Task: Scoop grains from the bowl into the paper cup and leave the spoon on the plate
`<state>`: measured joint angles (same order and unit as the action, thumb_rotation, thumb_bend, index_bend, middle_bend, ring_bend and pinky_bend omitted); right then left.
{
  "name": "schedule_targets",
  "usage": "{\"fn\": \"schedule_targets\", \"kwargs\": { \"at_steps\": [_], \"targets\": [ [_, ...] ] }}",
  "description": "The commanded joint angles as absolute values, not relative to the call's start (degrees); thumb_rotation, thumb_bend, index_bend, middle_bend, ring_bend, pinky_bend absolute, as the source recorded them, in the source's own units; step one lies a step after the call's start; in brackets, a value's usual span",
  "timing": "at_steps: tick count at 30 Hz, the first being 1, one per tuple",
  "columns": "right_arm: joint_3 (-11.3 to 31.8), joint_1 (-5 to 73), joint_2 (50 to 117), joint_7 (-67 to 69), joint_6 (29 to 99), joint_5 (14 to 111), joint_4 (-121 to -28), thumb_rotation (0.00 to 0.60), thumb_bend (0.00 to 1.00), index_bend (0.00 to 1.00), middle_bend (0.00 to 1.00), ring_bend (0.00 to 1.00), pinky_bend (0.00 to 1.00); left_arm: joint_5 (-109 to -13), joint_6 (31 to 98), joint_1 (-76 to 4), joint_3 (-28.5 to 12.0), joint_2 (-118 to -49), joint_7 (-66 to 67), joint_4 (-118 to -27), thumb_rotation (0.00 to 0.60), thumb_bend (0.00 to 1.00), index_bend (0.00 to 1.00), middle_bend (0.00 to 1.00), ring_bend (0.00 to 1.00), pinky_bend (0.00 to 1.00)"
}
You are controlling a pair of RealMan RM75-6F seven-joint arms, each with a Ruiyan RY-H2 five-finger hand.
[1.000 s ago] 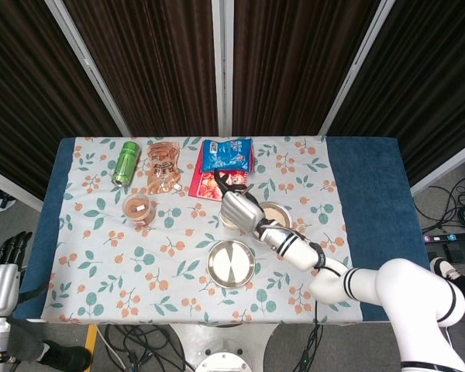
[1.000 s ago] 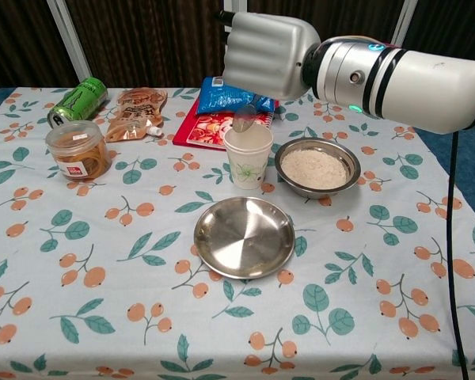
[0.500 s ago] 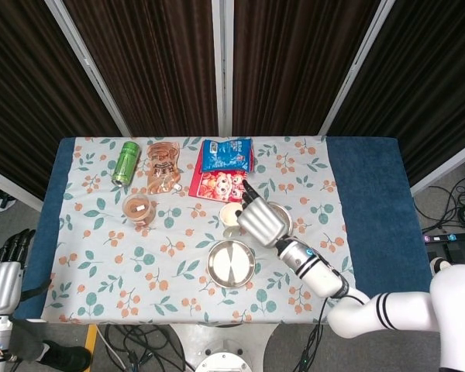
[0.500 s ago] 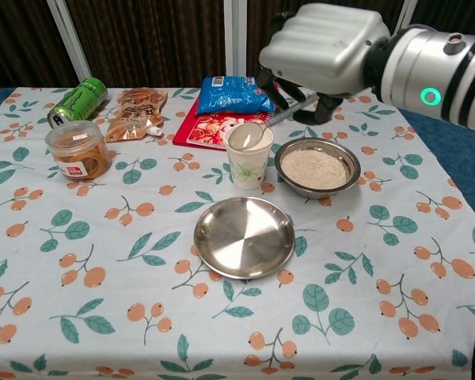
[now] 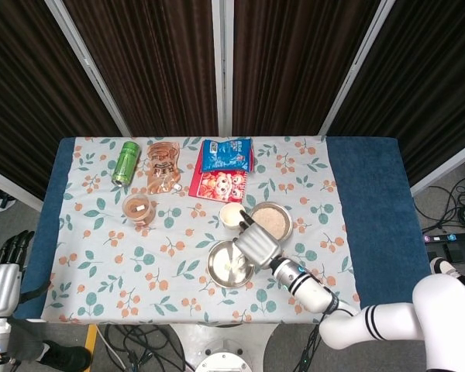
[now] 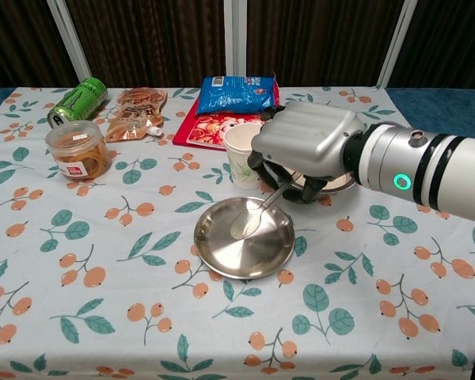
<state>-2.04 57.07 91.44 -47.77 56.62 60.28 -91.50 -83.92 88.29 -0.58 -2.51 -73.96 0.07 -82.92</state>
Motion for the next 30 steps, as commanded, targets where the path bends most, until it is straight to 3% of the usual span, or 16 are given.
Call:
{"fn": "schedule_targets", "kwargs": {
  "at_steps": [1, 5, 8, 12, 16, 21, 25, 30],
  "targets": [
    [-2.46, 56.56, 92.37, -48.62, 56.3, 60.72, -90.98, 0.6, 0.33, 0.56, 0.53, 0.2, 0.05, -83.77, 88.26, -0.47, -2.5, -74.05, -0.28, -82.57, 0.6, 0.0, 0.11, 0.18, 0.12, 0.24],
    [-2.89, 56.2, 93.53, -50.43, 55.79, 60.16, -90.69, 0.6, 0.3, 0.36, 0.41, 0.11, 0.0, -83.91, 88.32, -0.47, -2.5, -74.36, -0.74, -82.09, 0.6, 0.0, 0.11, 0.18, 0.12, 0.24],
    [-2.96, 56.0, 93.81, -51.89, 55.81, 59.68, -91.16, 0.6, 0.21, 0.19, 0.29, 0.02, 0.0, -84.24, 88.64, -0.35, -2.39, -74.55, -0.97, -81.77, 0.6, 0.0, 0.11, 0.18, 0.12, 0.24],
    [-2.61, 55.83, 93.37, -52.77, 55.85, 59.49, -92.18, 0.6, 0.16, 0.06, 0.18, 0.0, 0.0, -84.16, 88.7, -0.27, -2.44, -74.66, -1.19, -81.48, 0.6, 0.0, 0.11, 0.18, 0.12, 0.24],
    [-1.36, 55.07, 90.66, -50.83, 58.01, 62.43, -95.41, 0.6, 0.15, 0.03, 0.16, 0.0, 0.0, -84.31, 88.82, -0.27, -2.49, -74.58, -1.17, -81.53, 0.6, 0.0, 0.11, 0.18, 0.12, 0.24],
    [-0.39, 51.46, 81.27, -46.42, 65.07, 69.07, -103.74, 0.6, 0.16, 0.04, 0.21, 0.01, 0.0, -84.32, 88.56, -0.67, -2.83, -74.17, -0.96, -81.79, 0.6, 0.0, 0.11, 0.18, 0.12, 0.24],
    [-2.53, 46.29, 73.22, -44.43, 70.73, 71.49, -107.64, 0.6, 0.17, 0.07, 0.26, 0.05, 0.0, -84.22, 88.07, -1.21, -3.21, -73.93, -0.58, -82.04, 0.6, 0.0, 0.11, 0.18, 0.12, 0.24],
    [-6.24, 37.27, 66.23, -38.1, 77.46, 70.88, -108.96, 0.6, 0.17, 0.07, 0.21, 0.04, 0.0, -84.34, 87.14, -2.19, -3.55, -73.79, 0.26, -82.63, 0.6, 0.0, 0.11, 0.18, 0.12, 0.24]
  ]
}}
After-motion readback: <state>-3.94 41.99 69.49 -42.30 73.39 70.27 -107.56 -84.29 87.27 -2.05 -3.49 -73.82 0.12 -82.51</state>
